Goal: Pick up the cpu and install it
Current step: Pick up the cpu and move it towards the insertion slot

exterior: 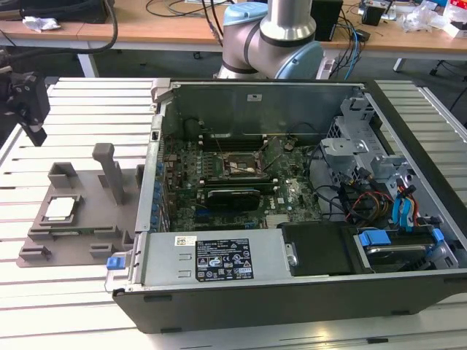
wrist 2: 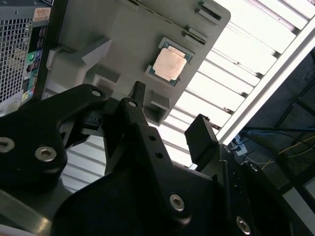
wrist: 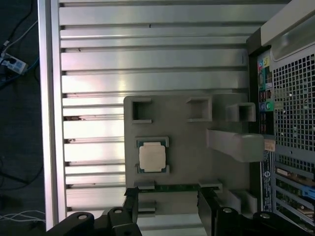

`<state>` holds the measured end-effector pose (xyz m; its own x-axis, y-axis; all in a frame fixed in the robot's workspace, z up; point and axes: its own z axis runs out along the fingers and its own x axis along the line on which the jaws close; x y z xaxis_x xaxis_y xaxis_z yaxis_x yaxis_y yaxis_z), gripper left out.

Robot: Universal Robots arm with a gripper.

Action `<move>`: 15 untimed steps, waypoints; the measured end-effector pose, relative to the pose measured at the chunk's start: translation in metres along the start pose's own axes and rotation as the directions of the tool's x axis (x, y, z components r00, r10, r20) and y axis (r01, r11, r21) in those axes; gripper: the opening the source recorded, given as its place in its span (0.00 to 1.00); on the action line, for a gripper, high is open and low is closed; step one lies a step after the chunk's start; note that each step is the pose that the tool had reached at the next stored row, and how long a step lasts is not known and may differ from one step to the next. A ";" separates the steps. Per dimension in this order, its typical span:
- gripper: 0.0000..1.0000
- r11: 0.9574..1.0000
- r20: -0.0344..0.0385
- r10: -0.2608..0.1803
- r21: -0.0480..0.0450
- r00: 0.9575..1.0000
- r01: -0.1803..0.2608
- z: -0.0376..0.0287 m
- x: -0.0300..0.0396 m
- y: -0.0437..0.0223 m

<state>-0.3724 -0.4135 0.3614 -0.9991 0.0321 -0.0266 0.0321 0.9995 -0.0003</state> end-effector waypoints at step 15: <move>0.60 1.000 0.000 0.000 0.000 1.000 0.000 0.0246 0.0007 0.0000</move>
<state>-0.3724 -0.4135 0.3368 -0.9991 0.0320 -0.0266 0.0321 0.9995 -0.0003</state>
